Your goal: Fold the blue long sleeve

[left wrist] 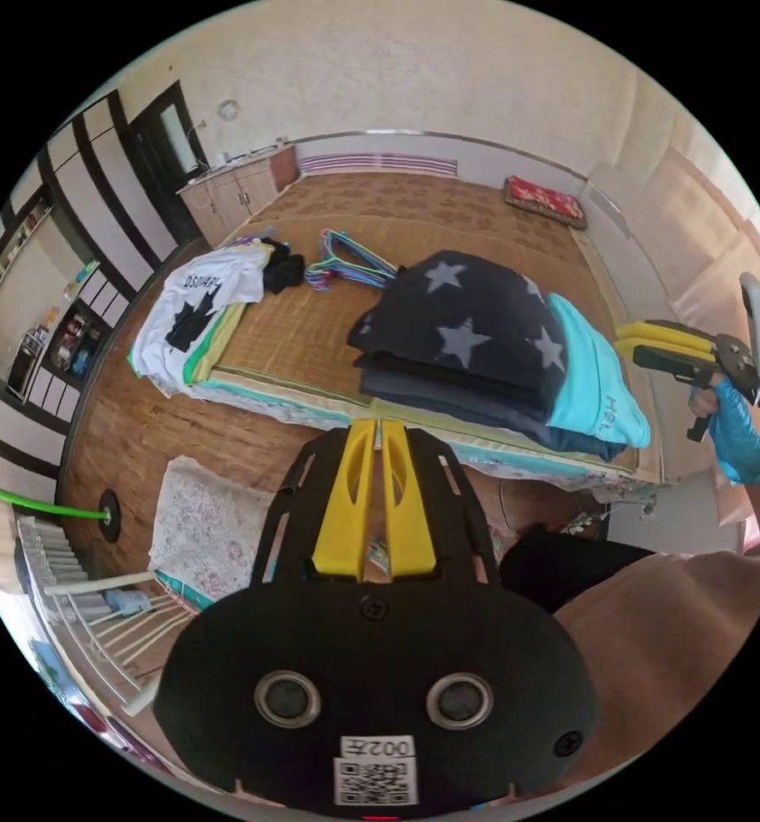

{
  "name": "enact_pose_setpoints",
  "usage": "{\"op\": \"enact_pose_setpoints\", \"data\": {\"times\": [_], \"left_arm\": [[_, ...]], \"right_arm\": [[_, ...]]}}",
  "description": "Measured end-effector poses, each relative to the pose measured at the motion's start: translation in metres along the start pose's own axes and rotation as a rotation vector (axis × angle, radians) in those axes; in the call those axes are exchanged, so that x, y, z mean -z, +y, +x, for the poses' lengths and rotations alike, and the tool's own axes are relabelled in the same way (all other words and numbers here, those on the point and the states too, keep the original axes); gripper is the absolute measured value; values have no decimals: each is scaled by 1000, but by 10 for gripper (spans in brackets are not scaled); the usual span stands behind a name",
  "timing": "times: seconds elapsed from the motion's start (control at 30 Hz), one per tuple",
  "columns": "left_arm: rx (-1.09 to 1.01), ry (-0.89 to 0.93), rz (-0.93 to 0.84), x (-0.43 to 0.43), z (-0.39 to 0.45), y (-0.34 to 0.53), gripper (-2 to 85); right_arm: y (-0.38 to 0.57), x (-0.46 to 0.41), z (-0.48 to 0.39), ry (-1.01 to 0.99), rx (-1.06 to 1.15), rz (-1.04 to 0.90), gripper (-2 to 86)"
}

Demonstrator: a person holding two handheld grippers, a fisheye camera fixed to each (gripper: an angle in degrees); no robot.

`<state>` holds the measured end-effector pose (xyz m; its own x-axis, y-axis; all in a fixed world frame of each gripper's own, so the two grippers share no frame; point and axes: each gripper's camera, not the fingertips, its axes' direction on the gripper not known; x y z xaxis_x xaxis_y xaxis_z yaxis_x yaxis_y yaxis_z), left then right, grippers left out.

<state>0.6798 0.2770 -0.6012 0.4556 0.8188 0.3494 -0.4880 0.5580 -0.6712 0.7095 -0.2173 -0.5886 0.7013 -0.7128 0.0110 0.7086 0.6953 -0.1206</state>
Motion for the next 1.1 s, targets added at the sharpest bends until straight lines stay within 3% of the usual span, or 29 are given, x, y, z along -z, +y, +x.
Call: {"op": "enact_pose_setpoints", "data": {"times": [0.27, 0.53, 1.1], "left_arm": [[88, -104, 33, 13, -161, 23, -17], [257, -109, 57, -23, -285, 16, -17], [378, -164, -22, -211, -497, -156, -11]], "right_arm": [[-167, -10, -136, -73, 6, 132, 69], [-297, -51, -225, -84, 134, 86, 70], [-648, -203, -299, -138, 262, 103, 68]]}}
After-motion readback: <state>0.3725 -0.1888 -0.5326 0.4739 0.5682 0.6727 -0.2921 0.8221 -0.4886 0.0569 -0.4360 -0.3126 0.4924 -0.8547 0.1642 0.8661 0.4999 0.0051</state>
